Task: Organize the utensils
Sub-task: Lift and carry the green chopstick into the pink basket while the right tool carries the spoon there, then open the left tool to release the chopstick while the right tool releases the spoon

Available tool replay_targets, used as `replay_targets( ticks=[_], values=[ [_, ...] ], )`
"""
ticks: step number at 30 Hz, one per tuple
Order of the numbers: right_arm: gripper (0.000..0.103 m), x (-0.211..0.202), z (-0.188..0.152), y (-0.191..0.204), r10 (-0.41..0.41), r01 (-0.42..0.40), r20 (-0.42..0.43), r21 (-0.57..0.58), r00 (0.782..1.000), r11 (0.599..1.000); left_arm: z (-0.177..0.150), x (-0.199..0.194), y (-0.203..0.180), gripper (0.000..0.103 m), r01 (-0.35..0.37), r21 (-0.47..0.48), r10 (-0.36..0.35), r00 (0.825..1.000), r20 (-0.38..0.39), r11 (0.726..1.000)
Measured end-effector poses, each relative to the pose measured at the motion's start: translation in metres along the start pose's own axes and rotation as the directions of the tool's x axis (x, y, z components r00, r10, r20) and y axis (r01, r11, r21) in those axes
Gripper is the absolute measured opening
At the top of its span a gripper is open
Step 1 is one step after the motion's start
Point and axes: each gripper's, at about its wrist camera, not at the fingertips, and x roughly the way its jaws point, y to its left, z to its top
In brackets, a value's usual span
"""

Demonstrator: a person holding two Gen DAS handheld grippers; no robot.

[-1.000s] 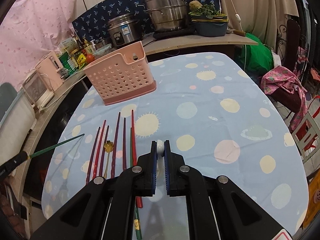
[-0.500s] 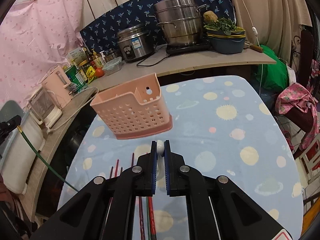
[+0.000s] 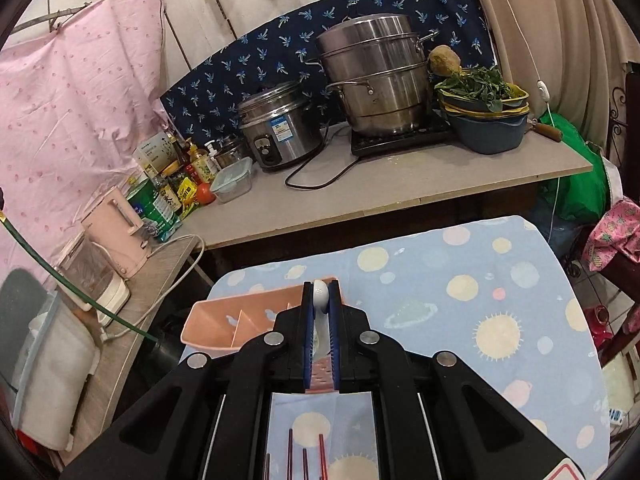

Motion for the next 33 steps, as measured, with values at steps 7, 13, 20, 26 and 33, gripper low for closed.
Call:
replay_targets(
  ticks=[7, 13, 20, 26, 33],
  values=[
    [0.007, 0.03, 0.001, 0.008, -0.033, 0.032, -0.019, -0.038, 0.999, 0.999, -0.02, 0.05, -0.007, 0.007, -0.001, 0.002, 0.001, 0.999, -0.054, 1.0],
    [0.007, 0.054, -0.012, 0.007, -0.049, 0.045, -0.065, -0.064, 0.997, 0.997, -0.048, 0.083, 0.001, 0.007, -0.019, -0.006, 0.018, 0.993, -0.114, 1.0],
    [0.008, 0.067, -0.021, 0.006, -0.059, 0.053, -0.091, -0.07, 0.994, 0.996, -0.071, 0.103, 0.01, 0.007, -0.039, -0.004, 0.037, 0.984, -0.174, 0.999],
    [0.011, 0.056, -0.02, 0.008, -0.061, 0.056, -0.058, -0.079, 0.996, 0.995, -0.077, 0.102, 0.016, 0.008, -0.035, -0.029, 0.029, 0.982, -0.187, 0.999],
    [0.017, 0.035, -0.024, 0.015, -0.064, 0.06, -0.037, -0.103, 0.997, 0.993, -0.08, 0.082, 0.015, 0.036, -0.059, -0.004, 0.057, 0.984, -0.168, 0.998]
  ],
)
